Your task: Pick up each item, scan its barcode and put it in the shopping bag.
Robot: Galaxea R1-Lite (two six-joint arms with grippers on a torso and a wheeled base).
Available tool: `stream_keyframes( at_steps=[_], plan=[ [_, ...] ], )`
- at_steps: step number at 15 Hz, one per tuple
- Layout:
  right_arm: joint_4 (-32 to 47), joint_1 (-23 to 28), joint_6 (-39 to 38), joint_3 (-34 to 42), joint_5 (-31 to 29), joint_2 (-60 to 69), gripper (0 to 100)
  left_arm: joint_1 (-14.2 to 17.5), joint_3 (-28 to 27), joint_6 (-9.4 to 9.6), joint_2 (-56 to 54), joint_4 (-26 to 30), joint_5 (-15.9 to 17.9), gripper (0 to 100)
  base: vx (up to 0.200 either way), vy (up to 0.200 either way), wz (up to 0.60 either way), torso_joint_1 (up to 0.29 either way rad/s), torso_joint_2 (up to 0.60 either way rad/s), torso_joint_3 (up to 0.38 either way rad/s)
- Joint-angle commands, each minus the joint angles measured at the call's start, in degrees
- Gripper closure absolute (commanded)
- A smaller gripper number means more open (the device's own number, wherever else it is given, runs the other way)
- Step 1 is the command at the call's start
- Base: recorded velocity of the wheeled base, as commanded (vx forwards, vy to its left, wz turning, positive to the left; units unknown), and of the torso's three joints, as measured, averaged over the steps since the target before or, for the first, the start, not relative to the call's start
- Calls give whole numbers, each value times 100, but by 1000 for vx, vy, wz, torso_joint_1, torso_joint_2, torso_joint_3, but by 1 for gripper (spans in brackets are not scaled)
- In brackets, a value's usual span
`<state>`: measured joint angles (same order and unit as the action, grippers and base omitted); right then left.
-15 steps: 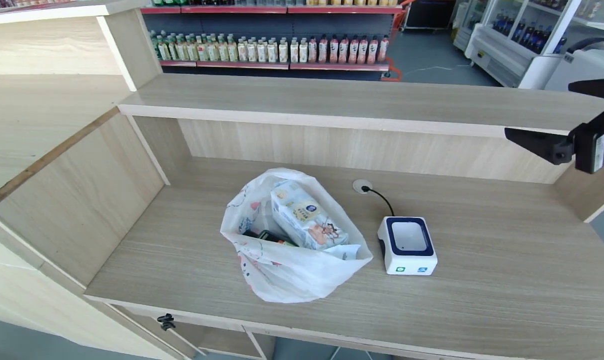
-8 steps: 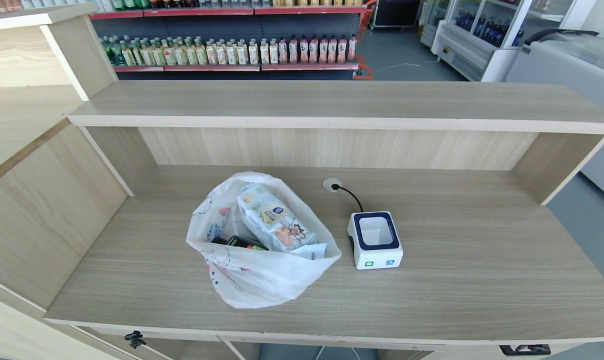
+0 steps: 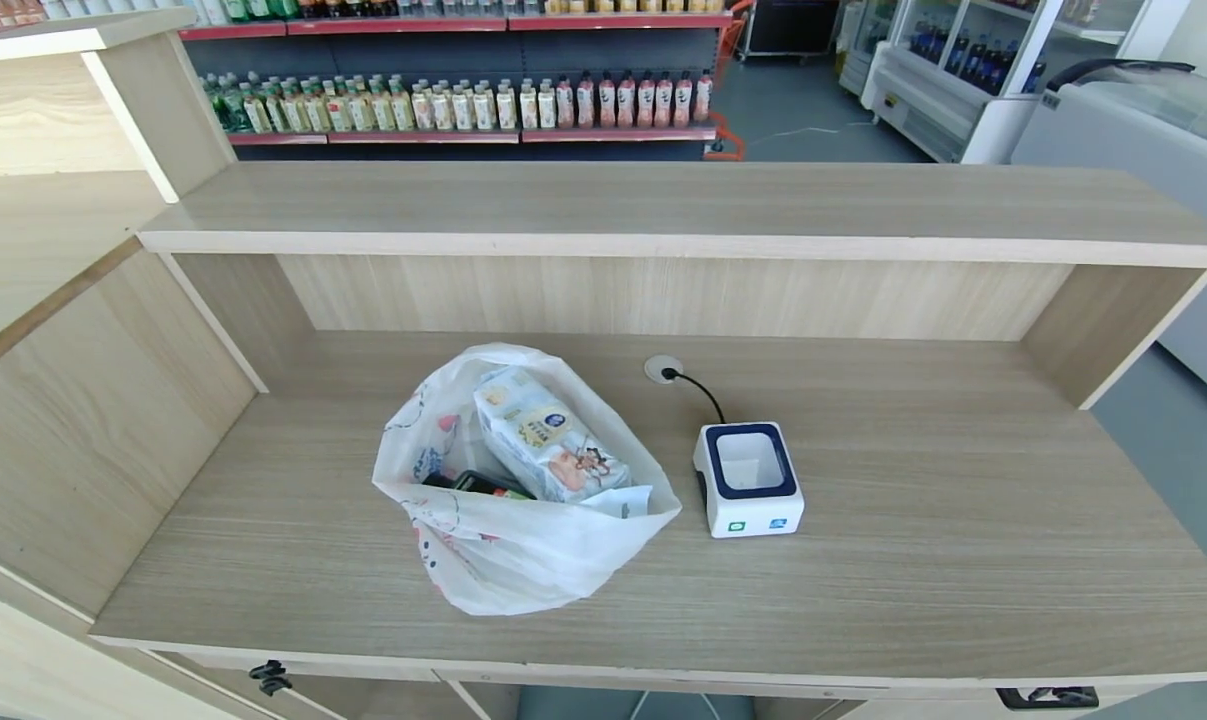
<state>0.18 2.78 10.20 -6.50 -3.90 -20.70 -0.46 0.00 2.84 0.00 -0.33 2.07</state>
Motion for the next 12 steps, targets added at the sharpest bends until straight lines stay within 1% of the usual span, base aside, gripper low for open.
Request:
stream_keyframes(
  at_steps=[1,4,7,12],
  plan=[
    [-115,-172,-27,650,-23,1323,0,2,0,6,0,-2,4,0,0,0,0,0,0,0],
    [-133,-208,43,650,47,2035,0,2,0,-3,0,-2,4,0,0,0,0,0,0,0],
    [-124,-225,-177,650,30,2070,0,2,0,-3,0,-2,4,0,0,0,0,0,0,0],
    [-124,-225,-177,650,30,2070,0,2,0,-3,0,-2,4,0,0,0,0,0,0,0]
  ],
)
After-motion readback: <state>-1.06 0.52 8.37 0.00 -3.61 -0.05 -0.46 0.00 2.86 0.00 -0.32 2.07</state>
